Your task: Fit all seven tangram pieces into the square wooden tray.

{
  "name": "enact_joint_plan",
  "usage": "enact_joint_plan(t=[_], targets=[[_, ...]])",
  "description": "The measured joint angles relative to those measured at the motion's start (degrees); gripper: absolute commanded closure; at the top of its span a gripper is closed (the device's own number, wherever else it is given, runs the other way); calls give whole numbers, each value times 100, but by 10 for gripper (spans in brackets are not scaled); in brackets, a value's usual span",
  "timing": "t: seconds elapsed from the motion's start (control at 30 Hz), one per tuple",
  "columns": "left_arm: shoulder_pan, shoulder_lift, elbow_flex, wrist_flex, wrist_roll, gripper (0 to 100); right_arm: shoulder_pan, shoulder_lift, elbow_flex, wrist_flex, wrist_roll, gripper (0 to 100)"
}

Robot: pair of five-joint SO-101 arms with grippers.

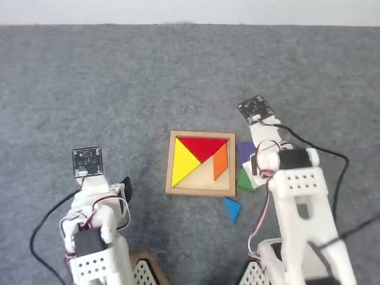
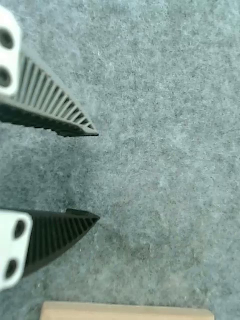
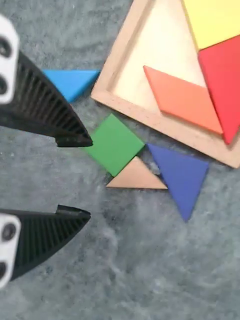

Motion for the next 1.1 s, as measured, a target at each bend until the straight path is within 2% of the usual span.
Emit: enact_joint_plan(t=[0.33,0.5,0.77,1.1], targets=[[0,0,0,0,0,766,79,2769,-747,-879,44,792],[0,0,0,0,0,766,308,3657,-1160,-1169,44,791],[0,0,0,0,0,766,448,3965,-1486,-1380,44,790],[0,0,0,0,0,766,185,4018,-1503,-1371,44,790]])
